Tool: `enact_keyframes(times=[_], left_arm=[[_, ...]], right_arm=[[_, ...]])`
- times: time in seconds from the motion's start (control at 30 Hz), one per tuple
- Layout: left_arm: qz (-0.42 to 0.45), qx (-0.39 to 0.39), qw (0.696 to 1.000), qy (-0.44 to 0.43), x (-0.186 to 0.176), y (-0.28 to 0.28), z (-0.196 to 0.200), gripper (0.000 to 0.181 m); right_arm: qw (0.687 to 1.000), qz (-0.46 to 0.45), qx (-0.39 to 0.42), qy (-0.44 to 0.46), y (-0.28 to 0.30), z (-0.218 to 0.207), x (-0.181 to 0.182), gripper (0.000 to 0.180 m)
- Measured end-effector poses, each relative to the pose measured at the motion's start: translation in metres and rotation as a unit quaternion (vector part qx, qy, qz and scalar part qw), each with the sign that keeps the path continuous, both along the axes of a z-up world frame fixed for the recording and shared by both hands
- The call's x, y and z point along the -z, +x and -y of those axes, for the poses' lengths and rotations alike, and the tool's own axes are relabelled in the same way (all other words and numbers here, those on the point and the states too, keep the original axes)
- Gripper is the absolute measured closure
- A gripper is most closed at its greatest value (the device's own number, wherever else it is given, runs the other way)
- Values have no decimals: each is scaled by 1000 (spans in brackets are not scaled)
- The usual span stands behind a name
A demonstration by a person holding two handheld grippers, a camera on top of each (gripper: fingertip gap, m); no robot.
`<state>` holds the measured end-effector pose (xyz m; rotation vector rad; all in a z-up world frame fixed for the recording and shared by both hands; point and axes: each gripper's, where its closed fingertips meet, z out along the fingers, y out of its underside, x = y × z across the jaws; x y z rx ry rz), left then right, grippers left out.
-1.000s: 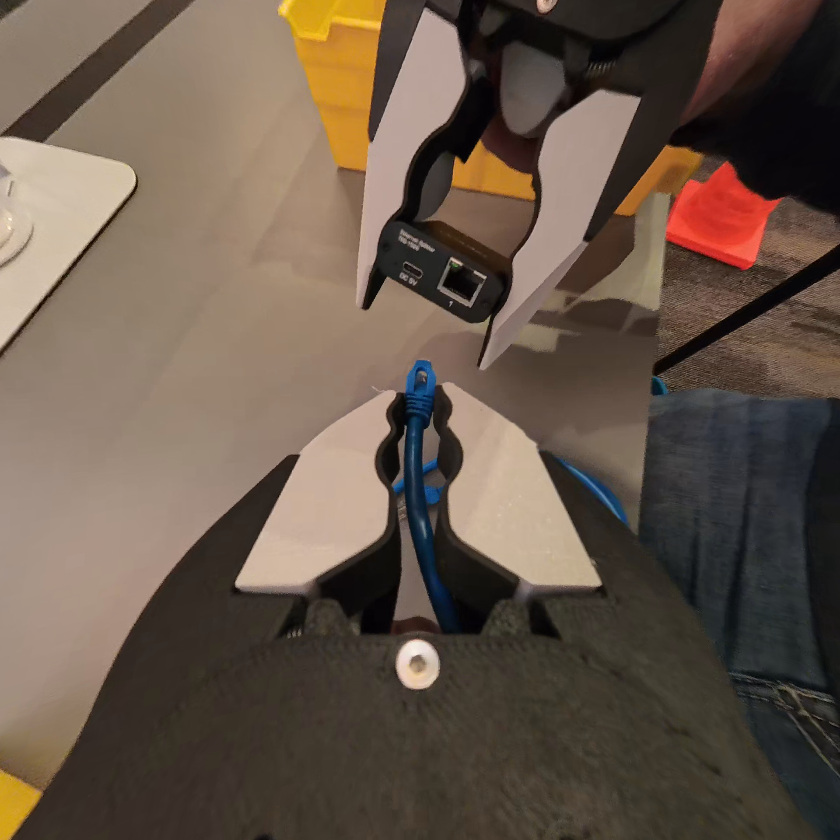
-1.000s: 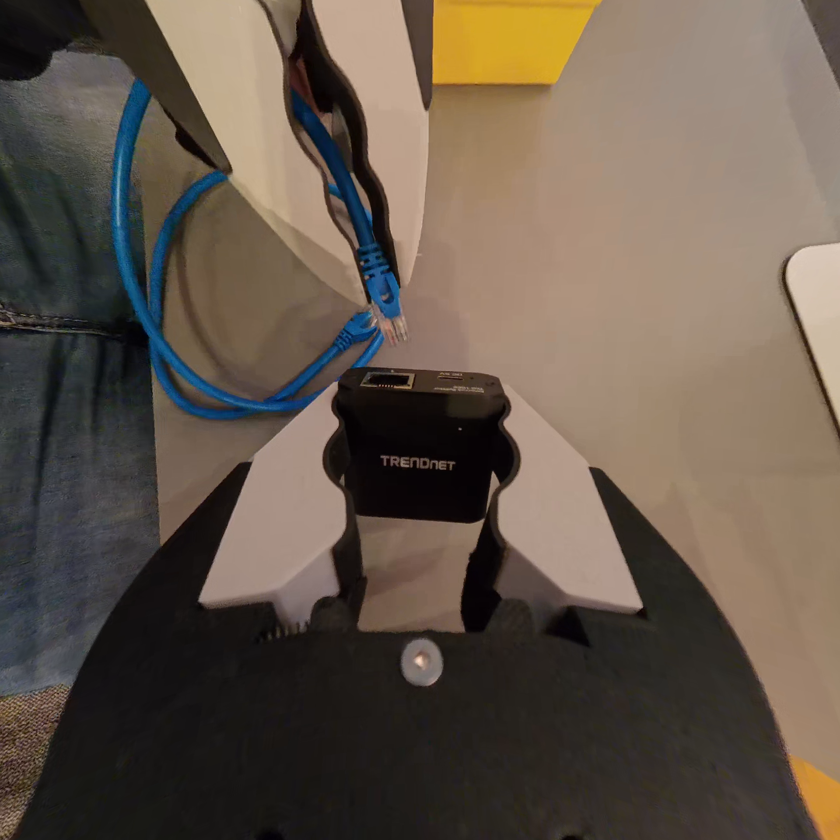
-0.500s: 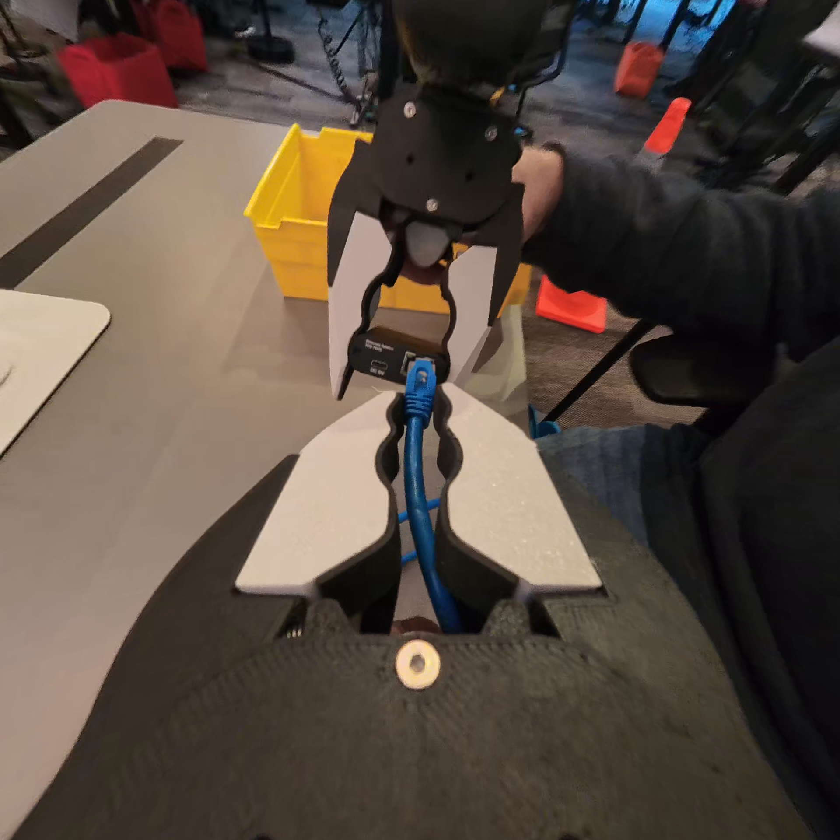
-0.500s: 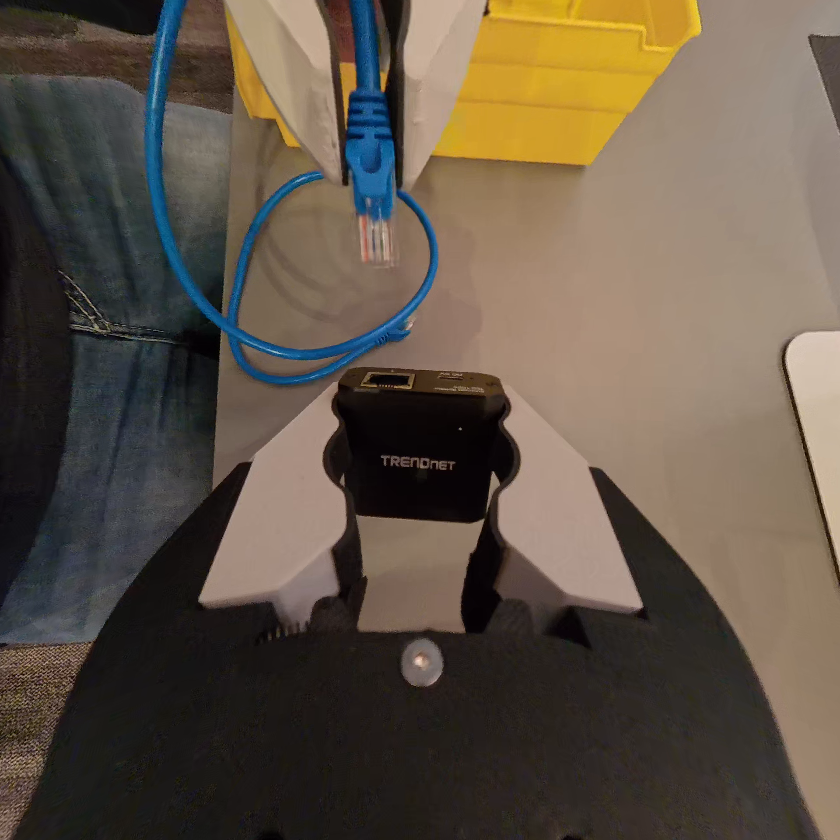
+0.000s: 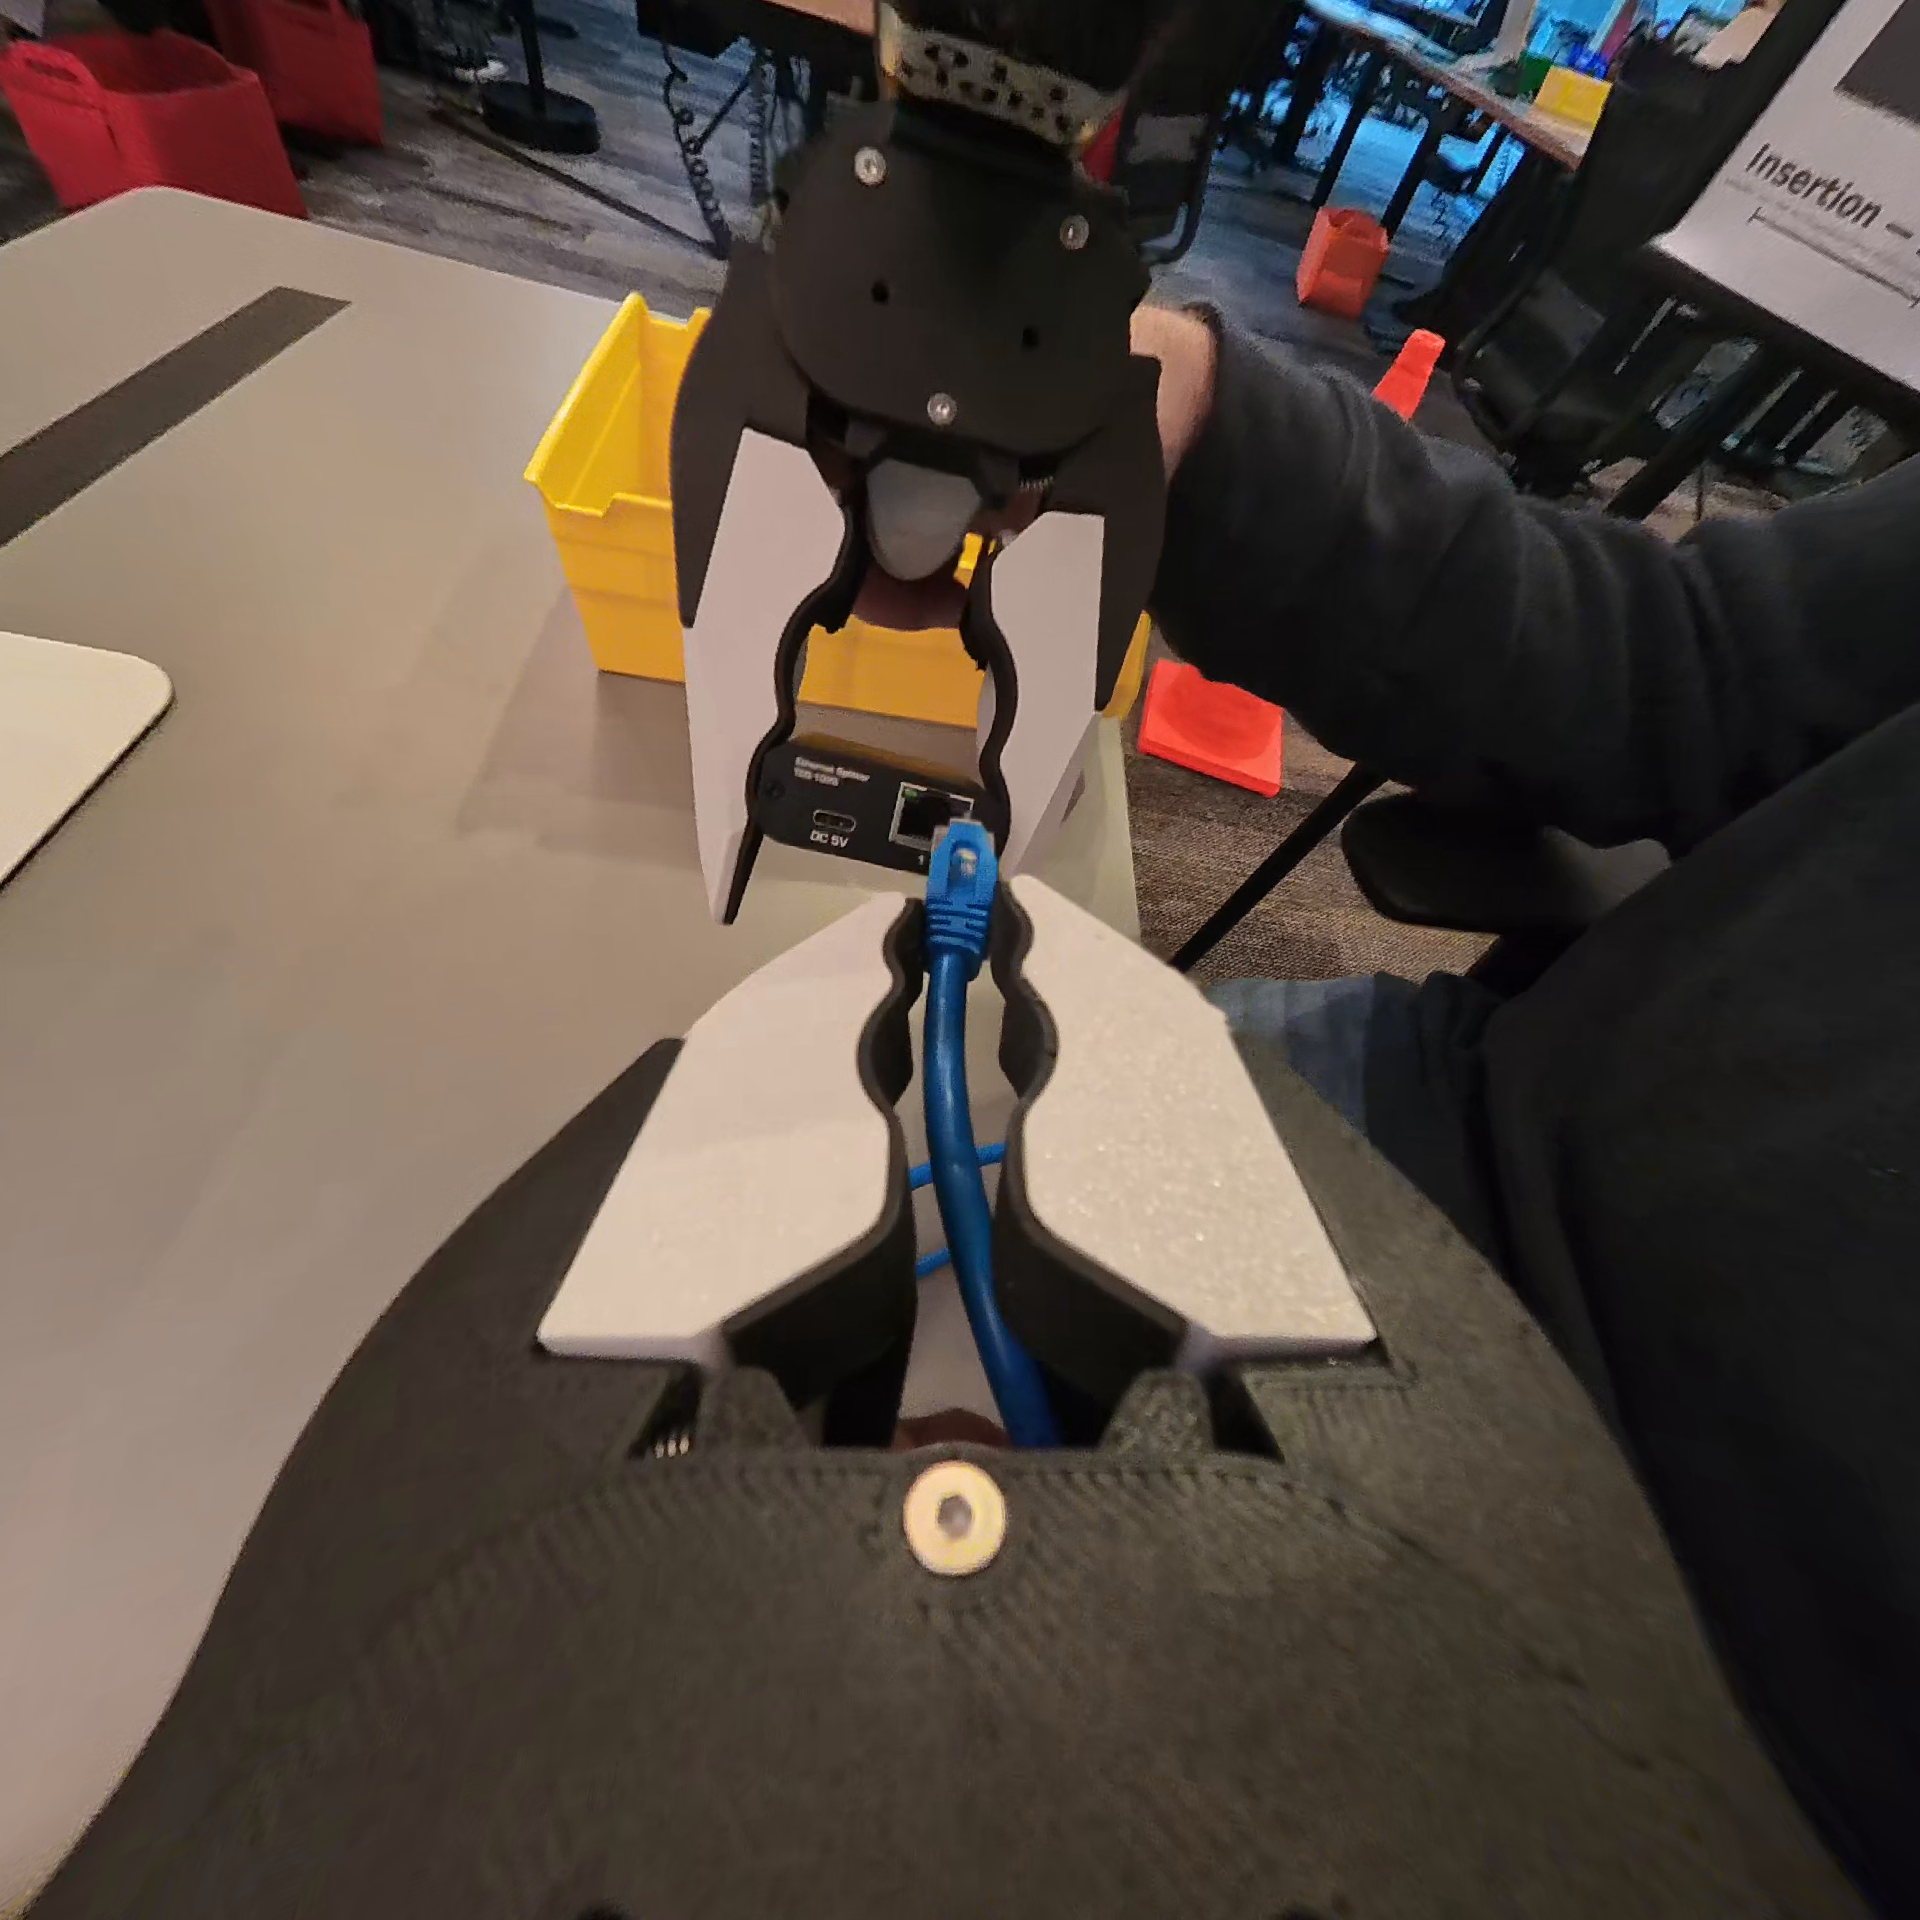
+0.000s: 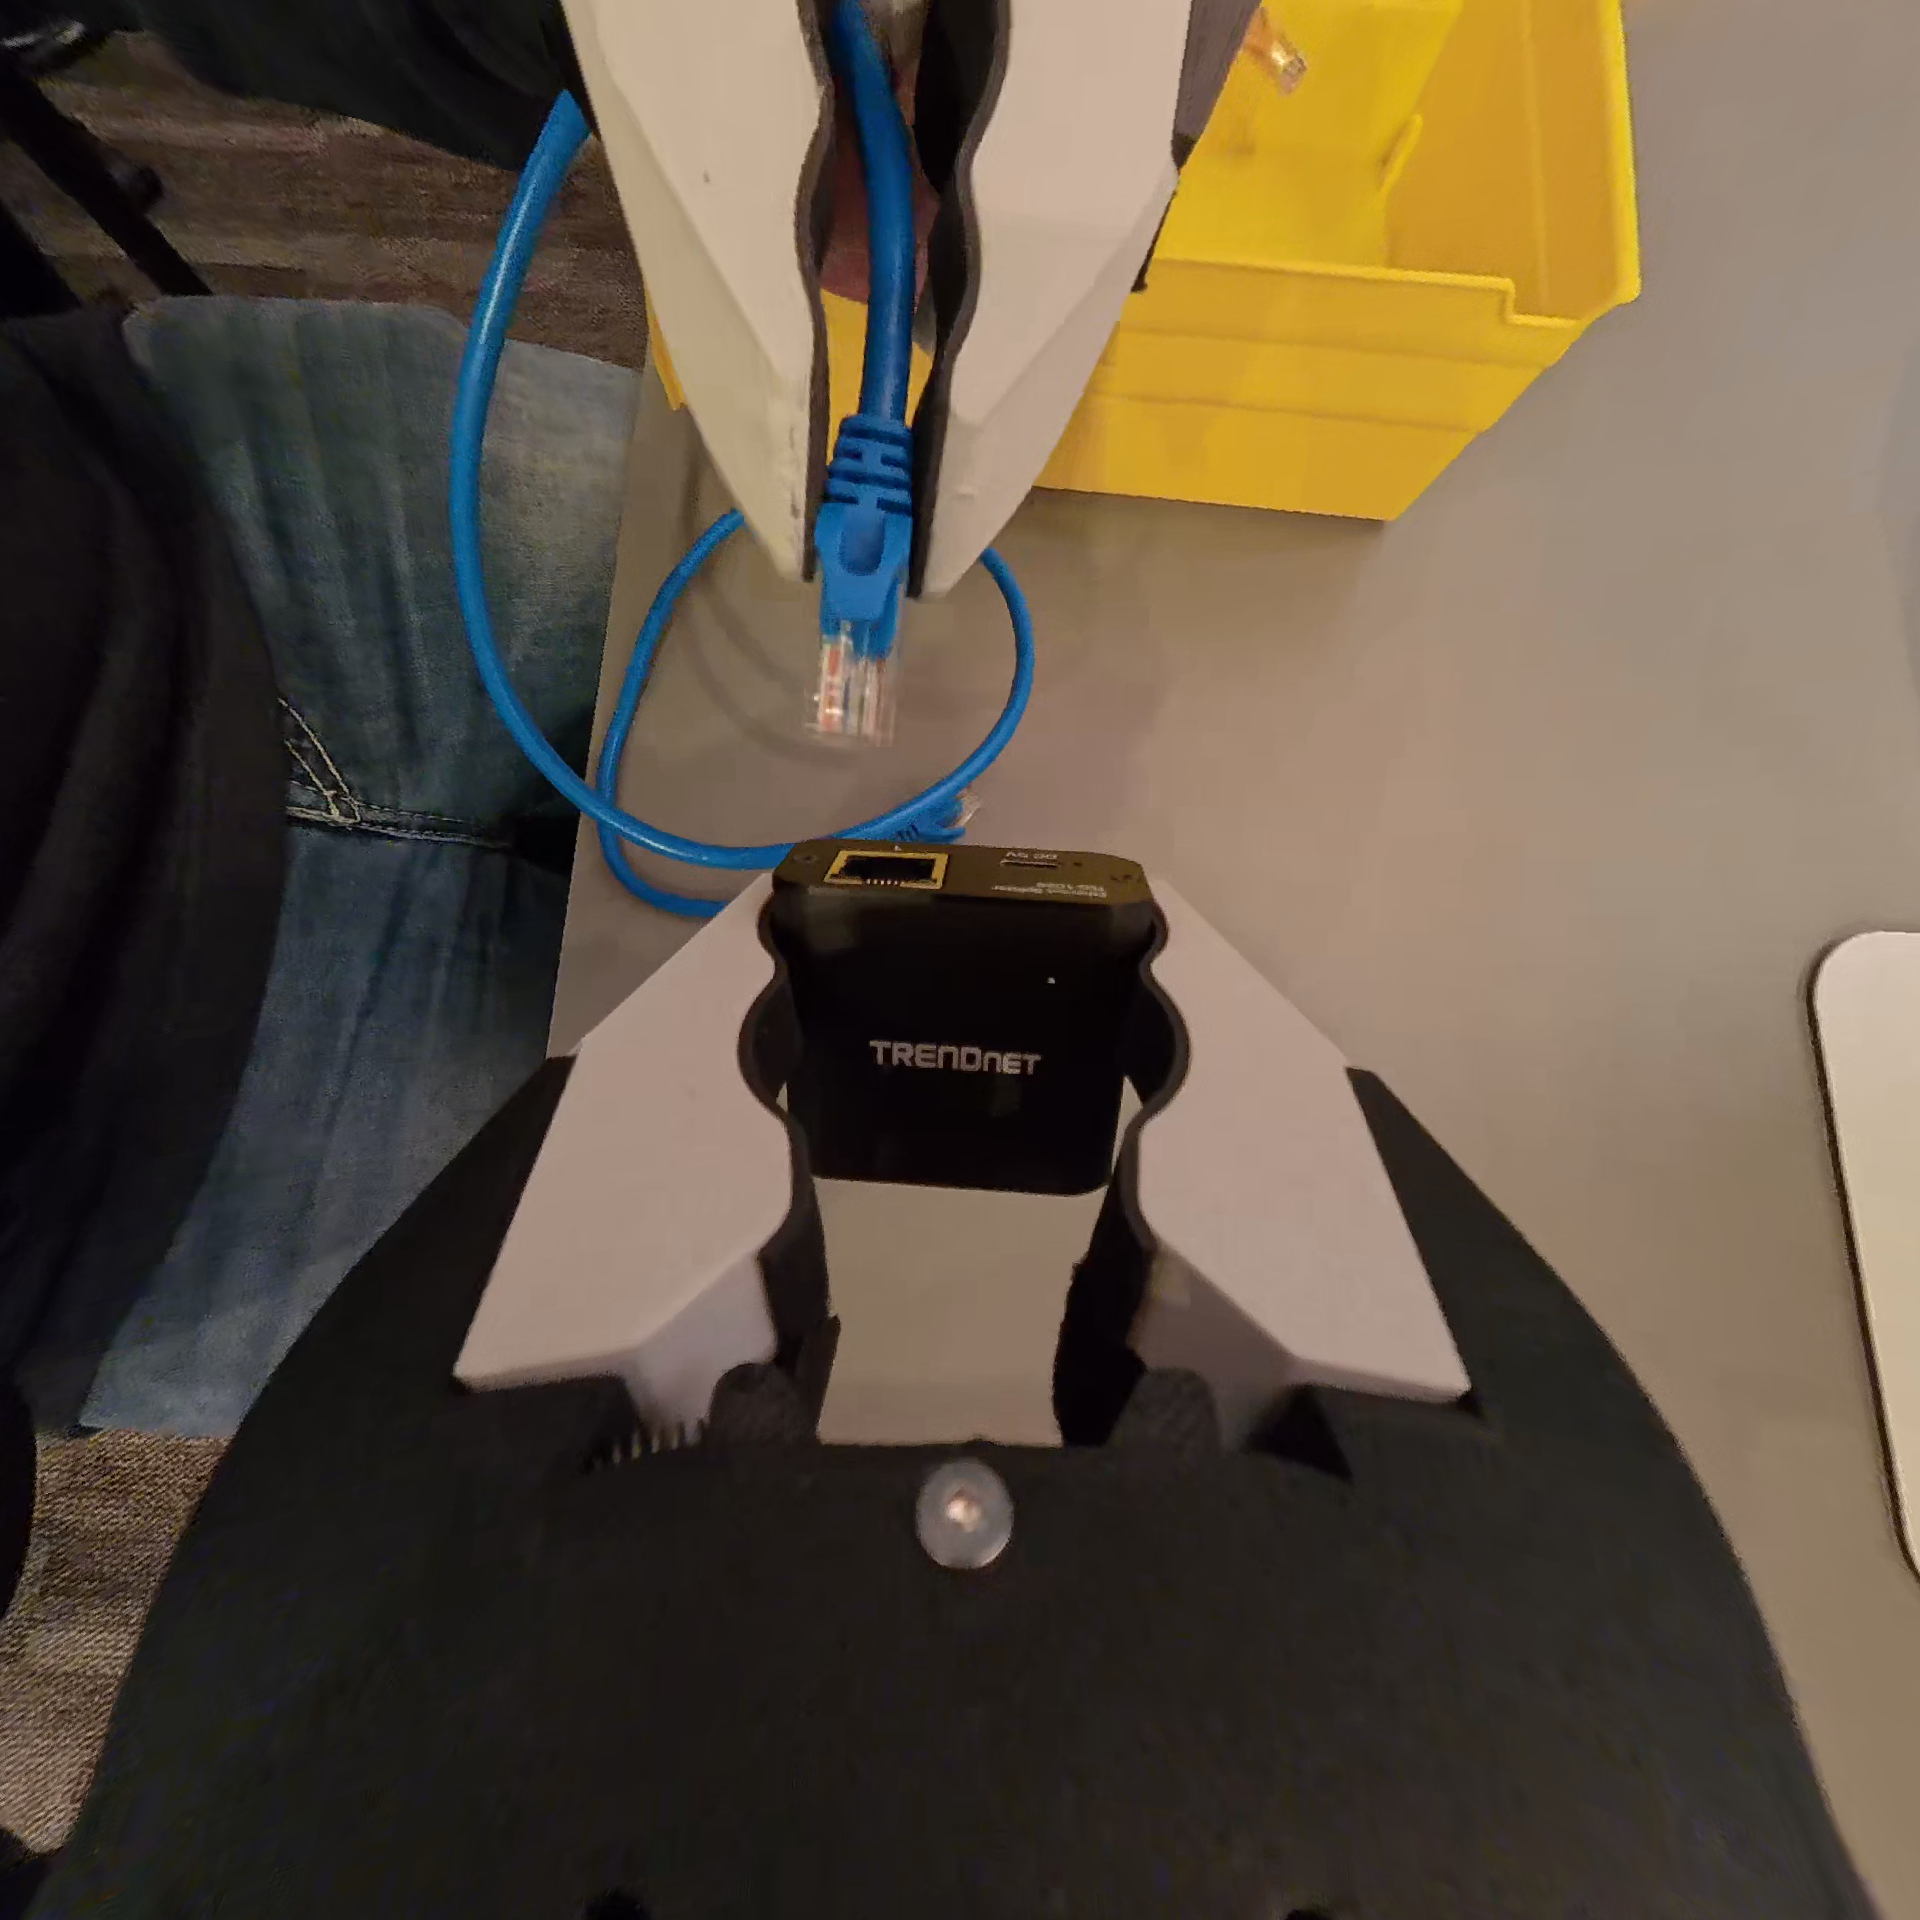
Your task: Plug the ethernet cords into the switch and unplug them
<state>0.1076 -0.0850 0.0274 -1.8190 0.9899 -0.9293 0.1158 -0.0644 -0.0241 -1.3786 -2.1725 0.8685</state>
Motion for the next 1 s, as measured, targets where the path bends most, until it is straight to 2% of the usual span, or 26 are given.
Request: enact_keyframes(times=[0.3,0.5,1.0], left_arm=[[-38,2,999,16,14,-7,6,169],[-31,2,999,12,19,-7,9,169],[-42,-4,999,23,22,-10,13,168]], right_arm=[[997,77,-17,-16,-5,13,22,120],[993,105,-37,-41,-4,26,34,120],[994,106,-40,6,-7,28,30,120]])
